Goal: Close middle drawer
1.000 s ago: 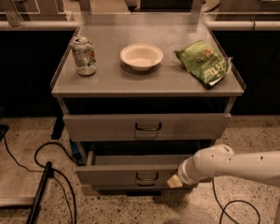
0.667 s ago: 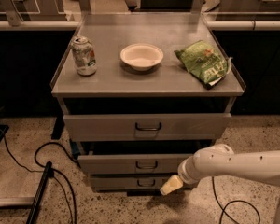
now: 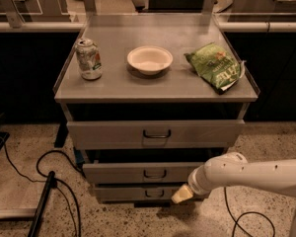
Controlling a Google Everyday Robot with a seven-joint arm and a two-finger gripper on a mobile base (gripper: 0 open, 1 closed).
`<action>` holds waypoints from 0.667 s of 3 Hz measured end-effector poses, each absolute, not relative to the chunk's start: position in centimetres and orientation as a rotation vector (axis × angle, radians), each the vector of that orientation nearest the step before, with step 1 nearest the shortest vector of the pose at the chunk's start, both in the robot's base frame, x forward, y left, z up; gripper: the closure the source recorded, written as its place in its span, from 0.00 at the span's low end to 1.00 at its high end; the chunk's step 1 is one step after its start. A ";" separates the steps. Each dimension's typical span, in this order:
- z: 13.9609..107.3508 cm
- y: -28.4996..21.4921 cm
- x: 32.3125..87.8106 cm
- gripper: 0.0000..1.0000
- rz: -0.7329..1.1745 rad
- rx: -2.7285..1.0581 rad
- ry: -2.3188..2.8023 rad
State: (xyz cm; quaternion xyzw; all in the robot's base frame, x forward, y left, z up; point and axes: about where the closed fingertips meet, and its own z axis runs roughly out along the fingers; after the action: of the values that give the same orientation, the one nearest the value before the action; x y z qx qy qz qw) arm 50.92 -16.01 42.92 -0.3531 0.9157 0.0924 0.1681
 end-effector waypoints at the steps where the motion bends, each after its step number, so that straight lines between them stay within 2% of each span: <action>1: 42.9 -16.0 50.9 0.41 0.263 -1.004 2.604; 2: 42.9 -16.2 51.6 0.64 0.232 -0.993 2.602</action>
Offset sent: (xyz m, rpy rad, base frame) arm 0.0181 -0.0028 0.0013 -0.0417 -0.0432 -0.0328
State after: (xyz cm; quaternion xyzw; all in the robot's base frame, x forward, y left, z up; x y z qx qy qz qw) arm 51.64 -16.15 42.94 -0.3499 0.9171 0.0816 0.1729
